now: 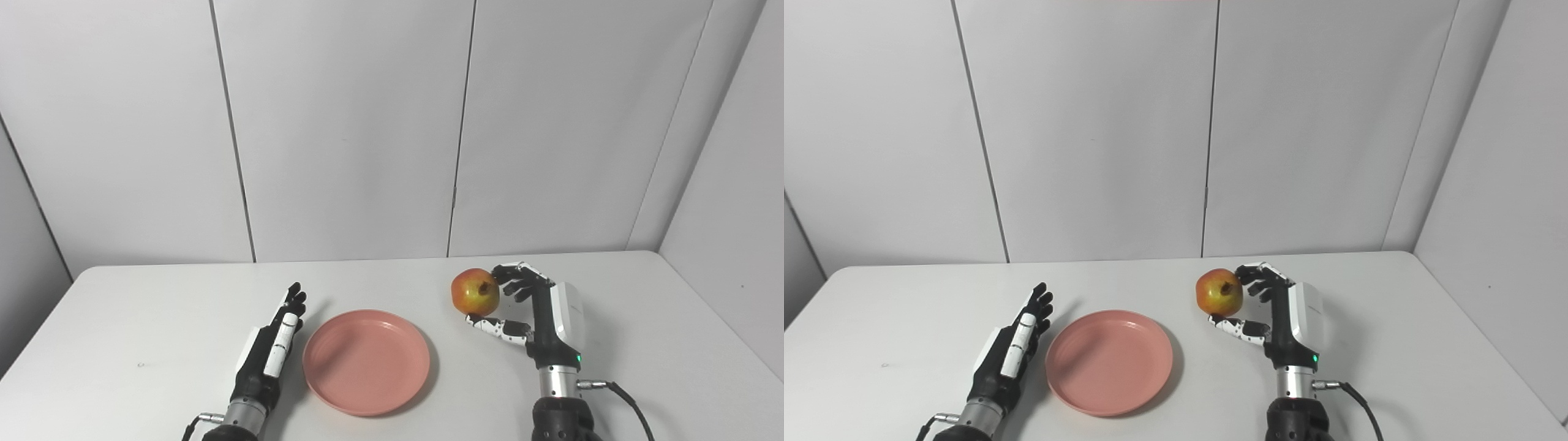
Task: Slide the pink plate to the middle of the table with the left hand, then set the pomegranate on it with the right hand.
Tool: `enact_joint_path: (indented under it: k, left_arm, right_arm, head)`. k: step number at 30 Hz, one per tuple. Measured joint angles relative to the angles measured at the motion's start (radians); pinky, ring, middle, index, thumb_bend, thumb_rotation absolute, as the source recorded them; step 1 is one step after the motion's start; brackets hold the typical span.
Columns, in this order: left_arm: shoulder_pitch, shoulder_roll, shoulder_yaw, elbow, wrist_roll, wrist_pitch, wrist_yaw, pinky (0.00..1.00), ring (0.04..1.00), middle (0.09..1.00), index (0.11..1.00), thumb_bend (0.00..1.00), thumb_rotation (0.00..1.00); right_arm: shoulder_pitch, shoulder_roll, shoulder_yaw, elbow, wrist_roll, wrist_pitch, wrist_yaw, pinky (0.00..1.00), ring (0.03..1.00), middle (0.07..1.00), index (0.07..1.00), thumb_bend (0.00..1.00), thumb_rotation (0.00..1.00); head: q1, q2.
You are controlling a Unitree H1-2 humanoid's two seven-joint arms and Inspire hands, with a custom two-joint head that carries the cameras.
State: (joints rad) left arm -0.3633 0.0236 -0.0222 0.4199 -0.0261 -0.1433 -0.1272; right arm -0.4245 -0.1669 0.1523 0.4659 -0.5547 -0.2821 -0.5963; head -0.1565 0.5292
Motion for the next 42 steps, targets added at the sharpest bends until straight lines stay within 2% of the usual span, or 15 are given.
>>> enact_joint_path:
  k: [6, 14, 19, 27, 34, 38, 42]
  left_arm:
    - [-0.003, -0.002, 0.000, 0.005, 0.000, 0.000, -0.001, 1.00, 0.997, 0.992, 0.986, 0.56, 1.00]
    - [-0.003, -0.003, -0.002, 0.006, 0.010, 0.000, 0.007, 0.99, 0.992, 0.994, 0.985, 0.57, 1.00]
    - [-0.006, -0.004, -0.002, 0.012, 0.009, -0.003, 0.005, 1.00, 1.000, 1.000, 0.999, 0.54, 1.00]
    - [-0.011, -0.006, -0.005, 0.021, 0.007, -0.030, 0.000, 1.00, 1.000, 0.999, 1.000, 0.55, 1.00]
    - [-0.010, -0.007, -0.005, 0.020, 0.008, -0.029, 0.005, 1.00, 1.000, 1.000, 0.999, 0.56, 1.00]
    - [-0.010, -0.007, -0.008, 0.018, 0.010, -0.026, 0.006, 1.00, 1.000, 1.000, 1.000, 0.55, 1.00]
    - [-0.010, -0.008, -0.012, 0.017, 0.011, -0.024, 0.006, 1.00, 1.000, 1.000, 1.000, 0.56, 1.00]
  right_arm:
    - [0.011, 0.002, 0.008, -0.026, -0.004, -0.006, 0.015, 0.40, 0.467, 0.452, 0.530, 0.52, 0.00]
    - [0.020, 0.033, 0.023, -0.052, -0.021, -0.007, 0.030, 0.36, 0.429, 0.440, 0.534, 0.52, 0.00]
    - [0.020, 0.043, 0.042, -0.057, -0.031, -0.007, 0.041, 0.42, 0.473, 0.459, 0.522, 0.52, 0.00]
    - [0.020, 0.073, 0.076, -0.056, -0.033, -0.008, 0.079, 0.42, 0.458, 0.450, 0.530, 0.52, 0.00]
    - [0.017, 0.089, 0.108, -0.026, -0.058, -0.014, 0.083, 0.42, 0.456, 0.448, 0.530, 0.52, 0.00]
    - [-0.006, 0.096, 0.124, 0.005, -0.075, -0.041, 0.078, 0.41, 0.444, 0.441, 0.534, 0.52, 0.00]
    - [-0.022, 0.102, 0.137, 0.029, -0.094, -0.048, 0.079, 0.44, 0.480, 0.459, 0.523, 0.52, 0.00]
  head:
    - [0.005, -0.002]
    - [0.018, -0.003]
    - [0.021, -0.003]
    - [0.025, -0.002]
    - [0.026, 0.000]
    - [0.028, -0.002]
    - [0.034, 0.000]
